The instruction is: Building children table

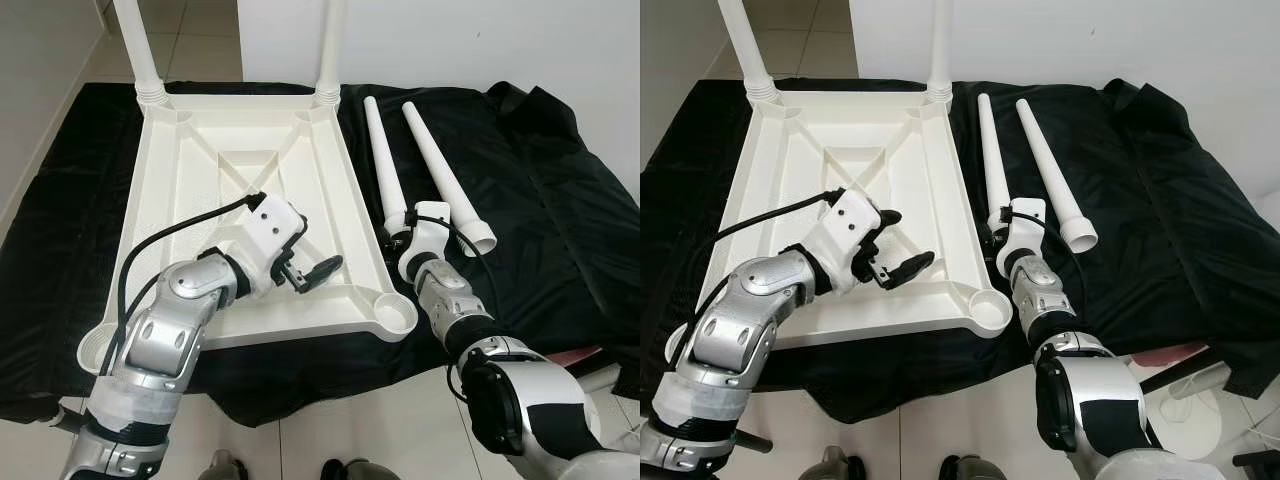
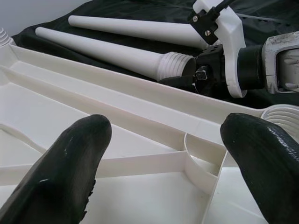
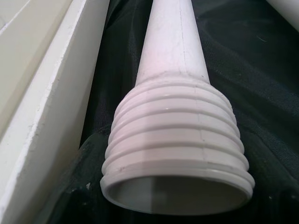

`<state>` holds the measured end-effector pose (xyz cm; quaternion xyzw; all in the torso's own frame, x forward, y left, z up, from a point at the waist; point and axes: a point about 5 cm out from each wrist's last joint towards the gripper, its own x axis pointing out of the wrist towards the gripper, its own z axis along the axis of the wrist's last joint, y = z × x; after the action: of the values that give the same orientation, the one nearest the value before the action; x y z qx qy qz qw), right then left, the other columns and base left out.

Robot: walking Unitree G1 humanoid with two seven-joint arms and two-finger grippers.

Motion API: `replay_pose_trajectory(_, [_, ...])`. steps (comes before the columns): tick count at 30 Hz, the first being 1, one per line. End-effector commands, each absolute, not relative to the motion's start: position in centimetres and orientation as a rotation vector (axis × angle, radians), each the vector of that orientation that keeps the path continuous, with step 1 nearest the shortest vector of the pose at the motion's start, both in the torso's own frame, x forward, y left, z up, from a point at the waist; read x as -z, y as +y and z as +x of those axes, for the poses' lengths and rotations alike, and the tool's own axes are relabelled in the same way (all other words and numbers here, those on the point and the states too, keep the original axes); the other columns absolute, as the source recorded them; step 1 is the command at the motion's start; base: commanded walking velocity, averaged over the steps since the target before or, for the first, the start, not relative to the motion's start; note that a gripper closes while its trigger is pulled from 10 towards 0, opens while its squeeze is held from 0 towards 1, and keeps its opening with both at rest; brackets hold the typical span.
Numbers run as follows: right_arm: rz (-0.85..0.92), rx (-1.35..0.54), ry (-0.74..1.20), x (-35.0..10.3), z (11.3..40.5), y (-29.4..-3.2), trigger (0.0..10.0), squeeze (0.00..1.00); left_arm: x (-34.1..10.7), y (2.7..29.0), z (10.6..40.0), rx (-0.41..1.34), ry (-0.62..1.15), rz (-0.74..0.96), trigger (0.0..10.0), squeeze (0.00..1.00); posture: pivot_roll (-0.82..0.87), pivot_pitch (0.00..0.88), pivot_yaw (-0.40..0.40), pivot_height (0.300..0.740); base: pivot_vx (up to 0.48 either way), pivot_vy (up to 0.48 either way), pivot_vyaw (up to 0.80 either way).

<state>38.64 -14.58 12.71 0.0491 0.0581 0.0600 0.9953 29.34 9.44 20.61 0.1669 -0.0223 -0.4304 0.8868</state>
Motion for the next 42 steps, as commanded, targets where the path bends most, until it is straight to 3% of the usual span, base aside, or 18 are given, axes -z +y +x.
replay_pose_trajectory(1, [0.104,-0.113,0.162,-11.5,38.2,-14.9,0.0,0.0,-20.7,9.7,29.8,0.795,-0.063,0.358,10.0,0.0,0.04,0.106,-0.079,0.74,0.0,0.0,0.0])
replay_pose_trajectory(2, [0.104,-0.113,0.162,-11.5,38.2,-14.9,0.0,0.0,-20.7,9.7,29.8,0.795,-0.063,0.358,10.0,0.0,0.04,0.106,-0.079,0.74,0.0,0.0,0.0])
replay_pose_trajectory(3, [0.106,-0.108,0.159,-11.5,38.2,-15.0,0.7,0.0,-20.7,9.7,29.8,0.793,-0.064,0.358,10.0,0.0,0.04,0.106,-0.079,0.74,0.0,0.0,0.0])
replay_pose_trajectory(5, [0.106,-0.108,0.159,-11.5,38.2,-15.0,0.7,0.0,-20.7,9.7,29.8,0.793,-0.064,0.358,10.0,0.0,0.04,0.106,-0.079,0.74,0.0,0.0,0.0])
replay_pose_trajectory(6, [0.097,-0.098,0.152,-11.5,38.2,-15.1,4.9,0.0,-20.7,9.7,29.8,0.789,-0.068,0.356,10.0,0.0,0.04,0.101,-0.081,0.74,0.0,0.0,0.0])
replay_pose_trajectory(7, [0.096,-0.087,0.148,-11.5,38.1,-15.3,10.0,0.0,-20.7,9.7,29.9,0.786,-0.072,0.356,10.0,0.0,0.04,0.101,-0.081,0.74,0.0,0.0,0.0])
replay_pose_trajectory(17, [-0.006,-0.04,-0.027,-13.2,38.0,-15.4,10.0,0.0,-21.0,9.4,30.4,0.777,-0.113,0.321,10.0,0.0,0.01,0.081,-0.07,0.74,0.0,0.0,0.0])
replay_pose_trajectory(26, [0.047,-0.111,-0.237,-15.1,37.0,-14.7,10.0,0.0,-21.6,9.3,30.9,0.789,-0.128,0.271,10.0,0.0,0.0,0.07,-0.063,0.74,0.0,0.0,0.0])
replay_pose_trajectory(27, [0.028,-0.119,-0.28,-15.3,36.5,-14.7,7.3,0.0,-21.8,9.3,31.0,0.794,-0.128,0.249,10.0,0.0,0.0,0.067,-0.057,0.74,0.0,0.0,0.0])
replay_pose_trajectory(28, [0.019,-0.119,-0.313,-15.5,36.2,-14.8,0.0,0.0,-21.9,9.3,31.1,0.802,-0.131,0.238,10.0,0.0,0.0,0.064,-0.057,0.74,0.0,0.0,0.0])
replay_pose_trajectory(31, [0.014,-0.117,-0.335,-15.7,35.9,-14.8,0.0,0.0,-22.0,9.3,31.1,0.807,-0.133,0.231,10.0,0.0,0.0,0.064,-0.057,0.74,0.0,0.0,0.0])
replay_pose_trajectory(32, [0.012,-0.105,-0.365,-16.0,35.7,-15.0,10.0,0.0,-22.0,9.4,31.2,0.819,-0.132,0.218,10.0,0.0,-0.01,0.062,-0.054,0.74,0.0,0.0,0.0])
replay_pose_trajectory(33, [0.012,-0.105,-0.365,-16.0,35.7,-15.0,10.0,0.0,-22.0,9.4,31.2,0.819,-0.132,0.218,10.0,0.0,-0.01,0.062,-0.054,0.74,0.0,0.0,0.0])
replay_pose_trajectory(34, [-0.001,-0.109,-0.439,-17.0,35.3,-14.9,10.0,0.0,-22.3,9.5,31.4,0.842,-0.118,0.147,10.0,0.98,-0.01,0.058,-0.053,0.74,0.0,0.0,0.0])
replay_pose_trajectory(38, [-0.025,-0.12,-0.577,-18.9,34.5,-14.7,10.0,0.0,-23.3,9.7,31.8,0.884,-0.136,0.07,10.0,1.0,-0.01,0.055,-0.052,0.74,0.0,0.0,0.0])
replay_pose_trajectory(42, [-0.018,-0.125,-0.622,-19.8,34.1,-14.7,10.0,0.0,-23.8,9.7,32.5,0.873,-0.168,0.161,10.0,1.0,-0.01,0.042,-0.049,0.74,0.0,0.0,0.0])
